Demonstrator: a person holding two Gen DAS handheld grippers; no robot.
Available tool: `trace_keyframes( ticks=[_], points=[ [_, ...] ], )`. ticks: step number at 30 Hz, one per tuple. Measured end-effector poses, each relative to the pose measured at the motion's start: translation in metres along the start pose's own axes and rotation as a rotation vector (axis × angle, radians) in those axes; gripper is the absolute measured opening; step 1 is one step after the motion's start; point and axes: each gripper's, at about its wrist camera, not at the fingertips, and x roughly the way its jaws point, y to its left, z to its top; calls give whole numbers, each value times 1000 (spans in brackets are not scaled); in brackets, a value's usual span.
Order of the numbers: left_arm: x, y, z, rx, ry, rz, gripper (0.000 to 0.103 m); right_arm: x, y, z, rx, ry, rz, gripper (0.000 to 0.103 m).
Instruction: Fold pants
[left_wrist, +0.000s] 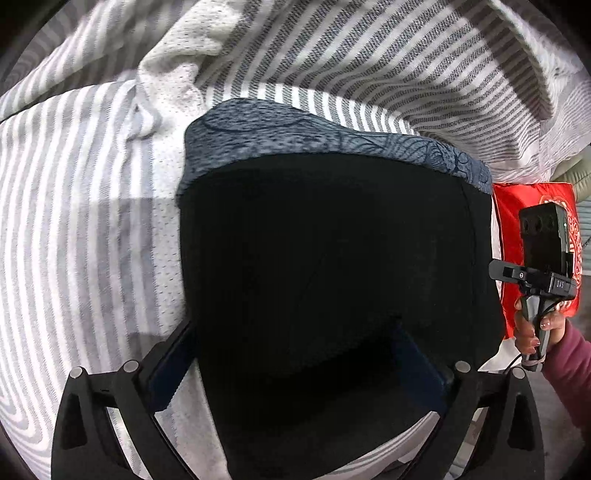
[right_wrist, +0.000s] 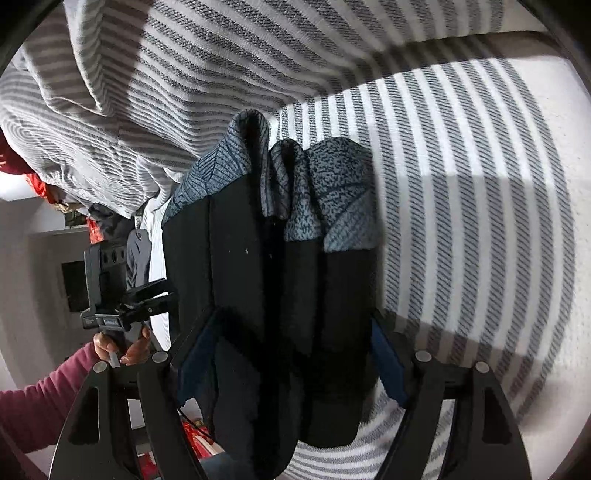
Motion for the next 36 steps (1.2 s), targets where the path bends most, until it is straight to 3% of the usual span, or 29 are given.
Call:
trace_keyframes(
  ticks=[4, 5, 9, 12, 22, 30, 36],
  points=[
    [4, -9, -3, -12, -40, 34, 101, 2, -2, 2, 63, -1, -4, 79],
    [2, -12, -5, -13, -54, 44, 99, 2, -1, 2, 72, -3, -12, 75],
    [-9, -31, -15, 12, -105, 84, 79, -10, 6, -4, 72, -36, -9, 49],
    [-18, -44, -20, 18, -141, 111, 67, -18, 14, -10, 64, -62, 2, 42],
    [-63, -75, -57, 8, -242, 83, 63, -51, 40, -42, 55, -98, 72, 38],
    [-79, -91, -101, 39, -240, 76, 63, -74, 51, -91, 73, -140, 98, 38],
    [-64, -82, -127, 43, -211, 78, 63, -62, 45, -138, 133, -155, 82, 38]
  ],
)
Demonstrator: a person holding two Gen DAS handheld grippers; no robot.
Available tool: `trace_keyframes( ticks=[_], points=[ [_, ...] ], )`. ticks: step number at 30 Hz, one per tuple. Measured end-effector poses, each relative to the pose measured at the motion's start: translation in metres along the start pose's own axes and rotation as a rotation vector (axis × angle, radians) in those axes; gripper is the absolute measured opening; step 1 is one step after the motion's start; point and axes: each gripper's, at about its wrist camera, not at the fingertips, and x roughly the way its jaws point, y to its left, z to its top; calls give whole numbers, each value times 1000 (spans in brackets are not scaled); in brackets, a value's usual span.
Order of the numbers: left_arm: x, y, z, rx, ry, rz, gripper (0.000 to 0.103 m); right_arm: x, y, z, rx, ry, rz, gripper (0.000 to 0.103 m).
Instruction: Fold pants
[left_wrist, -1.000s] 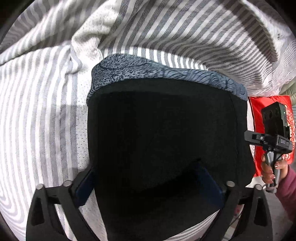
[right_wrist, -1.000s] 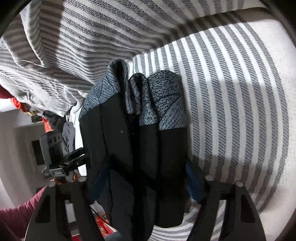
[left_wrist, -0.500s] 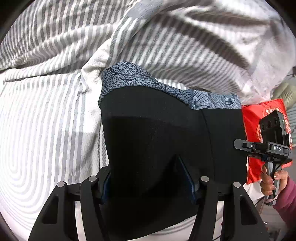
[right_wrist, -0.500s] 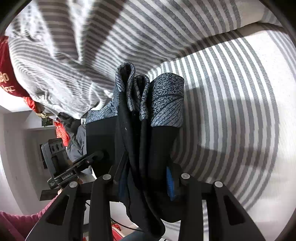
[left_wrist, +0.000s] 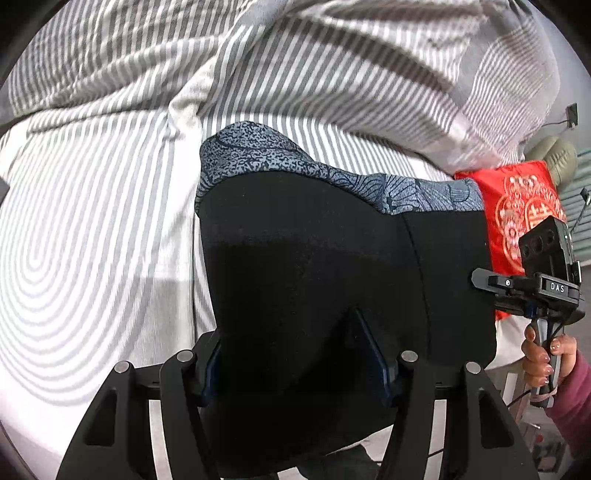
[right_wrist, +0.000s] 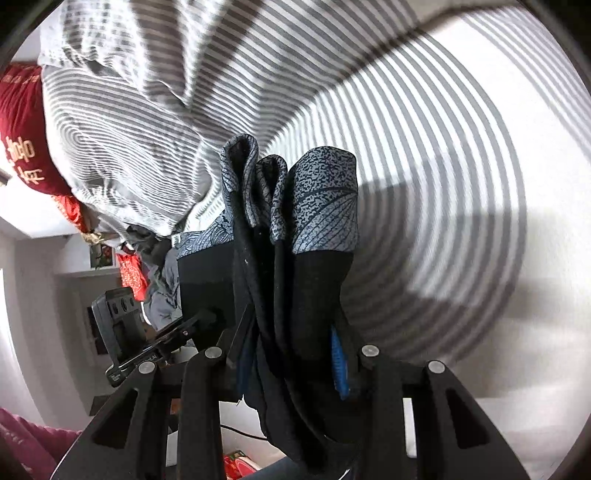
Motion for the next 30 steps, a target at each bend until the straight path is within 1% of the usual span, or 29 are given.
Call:
trace_keyframes(
  ticks=[4, 7, 8, 9, 10, 11, 12, 13, 16, 18, 21, 22, 25, 28, 29, 30],
  points=[
    [11, 8, -18, -9, 16, 11, 63, 11, -8, -21, 6, 9, -43, 38],
    [19, 15, -33, 0, 19, 69, 63, 19, -18, -30, 12, 7, -74, 39],
    [20, 16, -37, 5, 6, 90, 63, 19, -19, -31, 10, -4, -81, 41],
    [21, 16, -39, 15, -5, 114, 64, 19, -22, -31, 16, -16, -82, 44],
    [22, 15, -41, 26, -10, 135, 71, 20, -24, -31, 29, -24, -82, 45],
    [23, 15, -41, 33, -16, 150, 76, 20, -26, -31, 39, -29, -90, 48],
    [22, 14, -43, 39, -26, 160, 82, 22, -27, -31, 44, -34, -108, 50],
    [21, 12, -44, 49, -38, 172, 82, 22, -26, -33, 43, -38, -123, 52],
    [13, 8, -44, 78, -53, 225, 82, 18, -21, -37, 36, -57, -190, 61],
    [4, 5, -44, 84, -72, 237, 82, 13, -12, -42, 28, -76, -248, 70],
    [-13, -3, -42, 92, -88, 255, 82, 3, 3, -49, -1, -104, -325, 73],
    [-17, -8, -42, 99, -94, 273, 82, -2, 9, -51, -11, -122, -347, 74],
    [-22, -22, -40, 108, -104, 306, 82, -15, 28, -51, -35, -177, -370, 74],
    [-9, -33, -35, 88, -79, 309, 82, -16, 47, -47, -85, -210, -387, 74],
    [-7, -33, -37, 82, -74, 308, 82, -14, 52, -46, -108, -207, -397, 73],
    [-2, -35, -36, 75, -72, 310, 82, -9, 57, -44, -135, -199, -414, 63]
  ],
)
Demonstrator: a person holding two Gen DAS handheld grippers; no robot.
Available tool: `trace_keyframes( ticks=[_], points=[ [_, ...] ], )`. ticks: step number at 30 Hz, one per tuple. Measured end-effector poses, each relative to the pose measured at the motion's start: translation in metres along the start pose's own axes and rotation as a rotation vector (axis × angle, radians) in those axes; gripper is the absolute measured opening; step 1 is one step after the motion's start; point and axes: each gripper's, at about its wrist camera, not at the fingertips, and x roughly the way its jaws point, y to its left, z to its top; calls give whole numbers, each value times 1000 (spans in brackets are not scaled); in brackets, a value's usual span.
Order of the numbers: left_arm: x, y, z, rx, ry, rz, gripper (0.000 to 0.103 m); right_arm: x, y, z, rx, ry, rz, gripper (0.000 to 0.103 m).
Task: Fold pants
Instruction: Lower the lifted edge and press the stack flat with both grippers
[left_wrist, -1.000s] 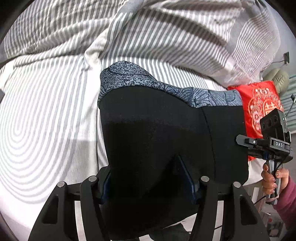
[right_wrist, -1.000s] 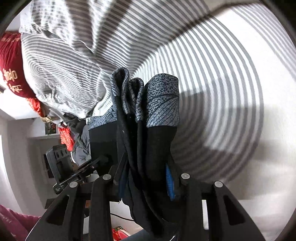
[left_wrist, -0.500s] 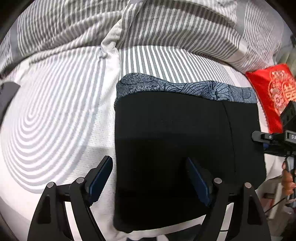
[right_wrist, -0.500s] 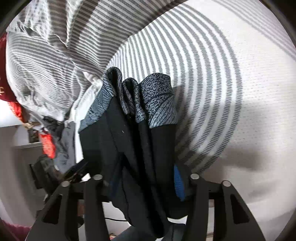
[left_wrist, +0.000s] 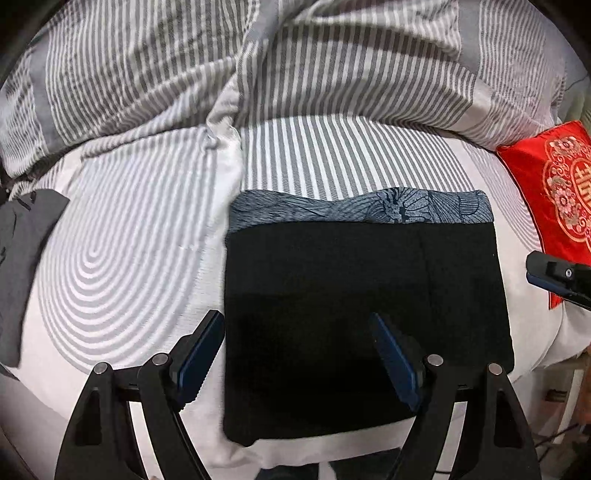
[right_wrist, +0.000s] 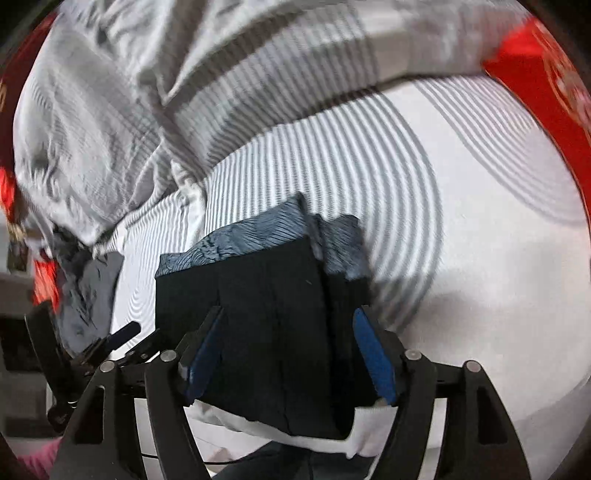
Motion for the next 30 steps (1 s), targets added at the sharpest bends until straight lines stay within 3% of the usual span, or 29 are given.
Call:
trace_keyframes(
  ticks=[2, 7, 9, 13, 19, 23, 25, 26, 30],
  points=[
    [13, -5, 0, -1, 11, 14, 82, 10, 9, 2, -50, 23, -32, 51],
    [46, -7, -6, 19, 37, 65, 85, 54, 5, -5, -87, 99, -109, 50],
    [51, -9, -7, 35, 33, 51, 98, 67, -10, -7, -43, 112, -82, 50],
    [56, -14, -6, 58, 23, 62, 102, 66, -19, -6, -19, 106, -30, 51],
    [60, -10, -1, 39, 45, 21, 102, 69, -20, -3, -26, 112, -13, 58],
    [62, -12, 2, 40, 80, 24, 102, 70, -5, -11, -86, 109, -44, 67],
    [64, -11, 5, 36, 99, 17, 102, 72, -1, -12, -103, 118, -52, 75],
    [64, -10, 6, 36, 105, 14, 102, 74, 1, -12, -107, 130, -39, 84],
    [63, -11, 6, 42, 102, 24, 102, 78, 19, -11, -161, 164, -115, 87]
  ],
)
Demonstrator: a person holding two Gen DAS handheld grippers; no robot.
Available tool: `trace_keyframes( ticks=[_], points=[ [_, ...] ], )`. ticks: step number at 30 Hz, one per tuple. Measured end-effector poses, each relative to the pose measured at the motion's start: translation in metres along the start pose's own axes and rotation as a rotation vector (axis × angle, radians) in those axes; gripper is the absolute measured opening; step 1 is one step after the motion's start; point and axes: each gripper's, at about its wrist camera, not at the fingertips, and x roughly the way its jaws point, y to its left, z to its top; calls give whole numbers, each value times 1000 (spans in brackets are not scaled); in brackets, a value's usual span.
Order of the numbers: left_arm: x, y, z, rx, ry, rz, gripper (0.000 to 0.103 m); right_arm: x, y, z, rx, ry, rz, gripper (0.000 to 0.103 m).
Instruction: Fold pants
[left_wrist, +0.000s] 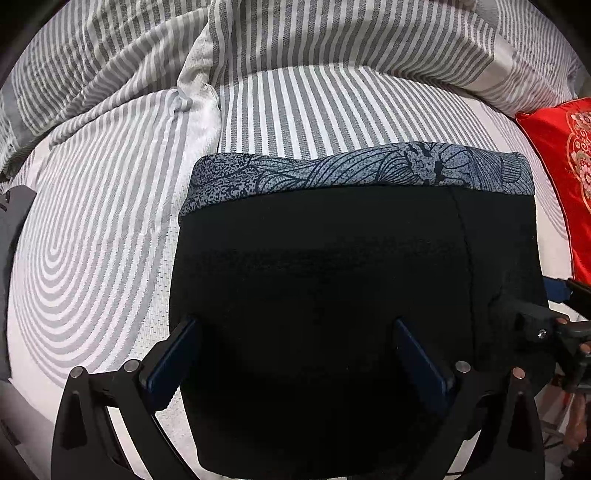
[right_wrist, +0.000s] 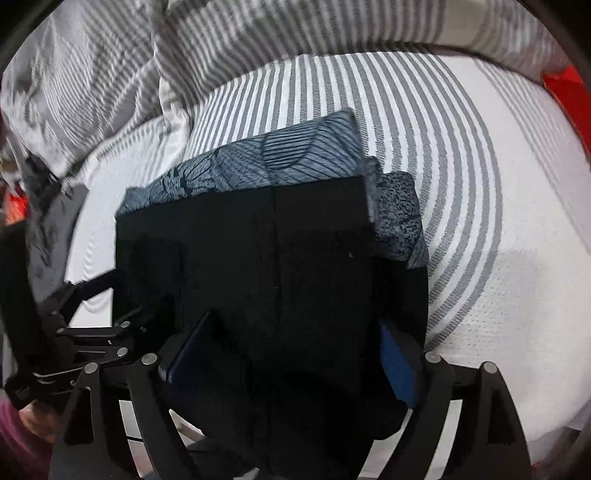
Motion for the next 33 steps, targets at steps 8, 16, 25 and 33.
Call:
trace_keyframes(
  ticks=[8, 16, 25, 33],
  points=[
    [-7, 1, -3, 8, 28, 18, 102, -26, -7, -23, 93, -2, -21, 88],
    [-34, 1, -19, 18, 27, 43, 102, -39, -8, -63, 141, 17, -62, 88],
    [-87, -3, -49, 77, -7, 65, 102, -73, 20, -75, 142, -42, -82, 88],
    [-125, -7, -73, 108, -16, 73, 102, -103, 44, -83, 126, -88, -130, 88]
  ],
)
